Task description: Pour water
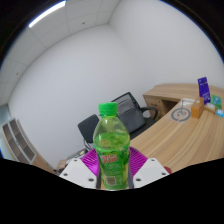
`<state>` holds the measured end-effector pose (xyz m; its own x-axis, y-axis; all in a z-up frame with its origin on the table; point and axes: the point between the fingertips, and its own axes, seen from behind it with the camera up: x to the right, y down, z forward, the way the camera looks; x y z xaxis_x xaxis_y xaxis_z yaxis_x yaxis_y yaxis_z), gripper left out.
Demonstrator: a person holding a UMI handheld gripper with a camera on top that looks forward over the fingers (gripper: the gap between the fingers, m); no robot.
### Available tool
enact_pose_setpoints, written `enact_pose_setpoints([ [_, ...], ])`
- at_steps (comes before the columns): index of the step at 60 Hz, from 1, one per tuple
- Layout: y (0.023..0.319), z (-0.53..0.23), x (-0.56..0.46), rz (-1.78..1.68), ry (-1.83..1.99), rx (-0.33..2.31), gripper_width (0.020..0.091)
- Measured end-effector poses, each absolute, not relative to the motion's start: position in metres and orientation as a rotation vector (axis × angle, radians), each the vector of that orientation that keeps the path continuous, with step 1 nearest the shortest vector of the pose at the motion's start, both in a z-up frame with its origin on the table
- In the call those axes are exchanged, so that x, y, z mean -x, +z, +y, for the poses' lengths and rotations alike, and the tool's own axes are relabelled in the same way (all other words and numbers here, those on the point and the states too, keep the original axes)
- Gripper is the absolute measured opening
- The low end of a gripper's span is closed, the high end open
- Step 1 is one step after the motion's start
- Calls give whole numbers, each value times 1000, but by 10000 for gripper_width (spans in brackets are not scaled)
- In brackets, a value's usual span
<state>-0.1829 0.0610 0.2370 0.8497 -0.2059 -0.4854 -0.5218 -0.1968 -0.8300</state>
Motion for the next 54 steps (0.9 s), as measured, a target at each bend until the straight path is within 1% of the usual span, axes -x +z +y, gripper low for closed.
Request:
enact_pose_setpoints([
  [6,217,62,135,428,68,1805,365],
  [11,197,71,109,376,-35,1857,362],
  [15,172,75,95,328,-82,1892,362],
  [16,152,61,103,291,-112,1865,363],
  [17,156,72,95,297,-100,1887,363],
  [19,140,71,93,281,-107,1888,363],
  [23,120,73,88,262,-107,1898,362],
  [31,90,77,84,237,-110,1885,364],
  [32,86,78,86,228,-101,1889,367],
  [33,83,77,88,216,-91,1893,395],
  [35,89,78,90,193,-85,1849,423],
  [37,87,79,94,194,-69,1844,427],
  [40,87,77,95,205,-57,1822,453],
  [48,88,70,95,222,-32,1783,546],
  [54,84,68,96,205,-48,1812,596],
])
